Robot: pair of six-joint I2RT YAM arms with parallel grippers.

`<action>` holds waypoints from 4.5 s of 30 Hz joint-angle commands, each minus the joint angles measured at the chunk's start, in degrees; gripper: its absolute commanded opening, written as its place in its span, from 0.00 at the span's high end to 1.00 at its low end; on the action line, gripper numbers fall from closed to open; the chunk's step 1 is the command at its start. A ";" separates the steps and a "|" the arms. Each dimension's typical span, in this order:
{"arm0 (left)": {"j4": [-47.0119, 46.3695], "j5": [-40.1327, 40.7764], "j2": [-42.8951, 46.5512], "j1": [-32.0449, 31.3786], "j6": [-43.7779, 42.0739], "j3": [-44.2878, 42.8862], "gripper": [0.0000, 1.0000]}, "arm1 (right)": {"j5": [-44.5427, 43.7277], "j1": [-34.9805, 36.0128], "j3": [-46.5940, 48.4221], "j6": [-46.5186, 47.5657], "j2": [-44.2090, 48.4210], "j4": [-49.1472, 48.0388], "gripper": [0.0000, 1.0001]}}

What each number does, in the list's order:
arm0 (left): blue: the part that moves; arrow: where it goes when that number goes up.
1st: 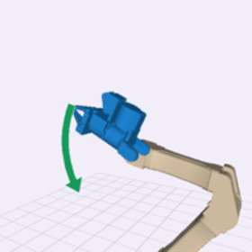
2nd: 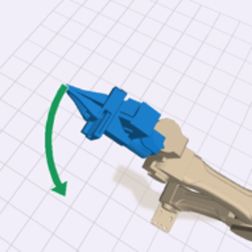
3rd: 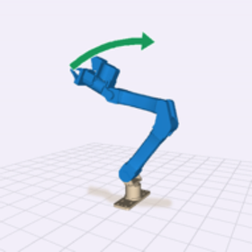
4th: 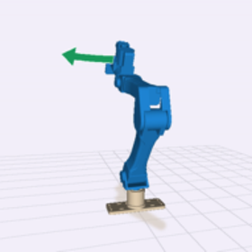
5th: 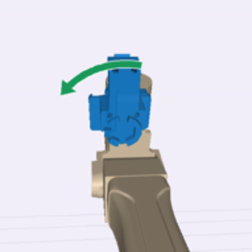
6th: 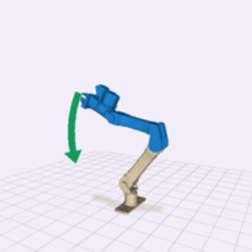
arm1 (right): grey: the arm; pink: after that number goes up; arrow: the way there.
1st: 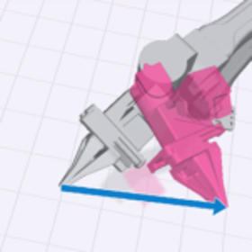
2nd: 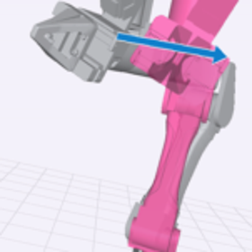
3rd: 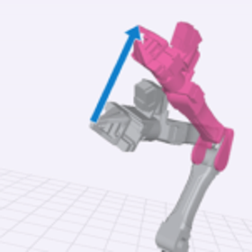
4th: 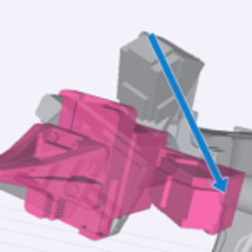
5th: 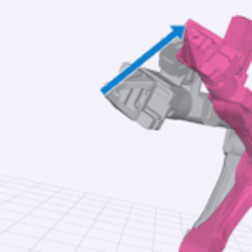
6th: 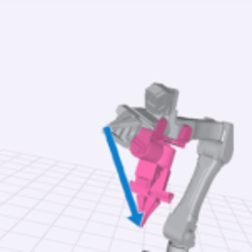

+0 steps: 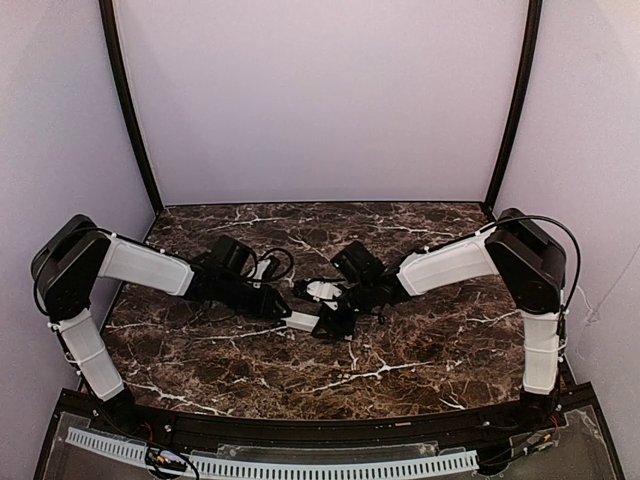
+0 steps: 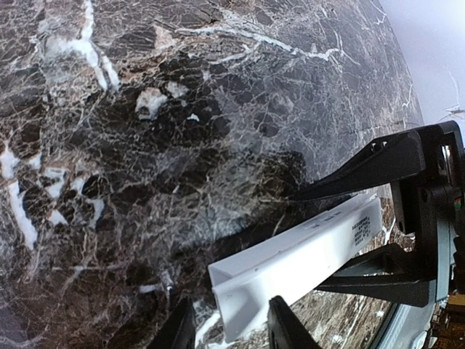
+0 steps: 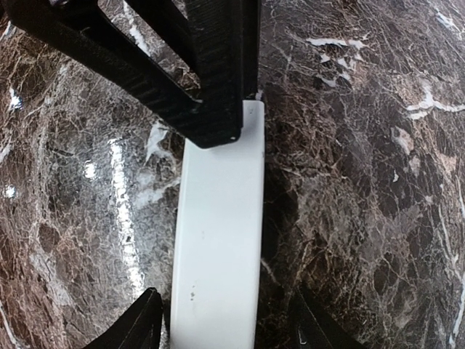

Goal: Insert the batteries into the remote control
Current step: Adjust the battery cover of the remote control without the battery cover.

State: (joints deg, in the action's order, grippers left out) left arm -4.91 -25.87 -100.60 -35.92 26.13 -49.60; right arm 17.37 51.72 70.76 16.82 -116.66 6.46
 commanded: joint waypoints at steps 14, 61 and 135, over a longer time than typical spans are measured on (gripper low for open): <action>6.00 2.94 -3.39 -3.35 -3.58 -5.78 0.50 | -0.71 -1.07 -1.88 -0.77 1.42 4.52 0.41; 5.30 5.50 3.15 -2.48 -2.16 -3.28 0.42 | -0.37 -1.01 -0.19 -0.12 4.07 7.83 0.36; 7.36 6.83 3.90 -2.21 -3.25 -3.22 0.52 | 0.66 -0.42 1.67 1.54 2.76 9.03 0.43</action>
State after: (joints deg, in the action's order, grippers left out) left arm 0.54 -21.71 -99.92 -38.48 22.85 -53.74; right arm 17.15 50.94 70.87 17.72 -113.86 15.46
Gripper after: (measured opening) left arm 0.445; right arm 0.557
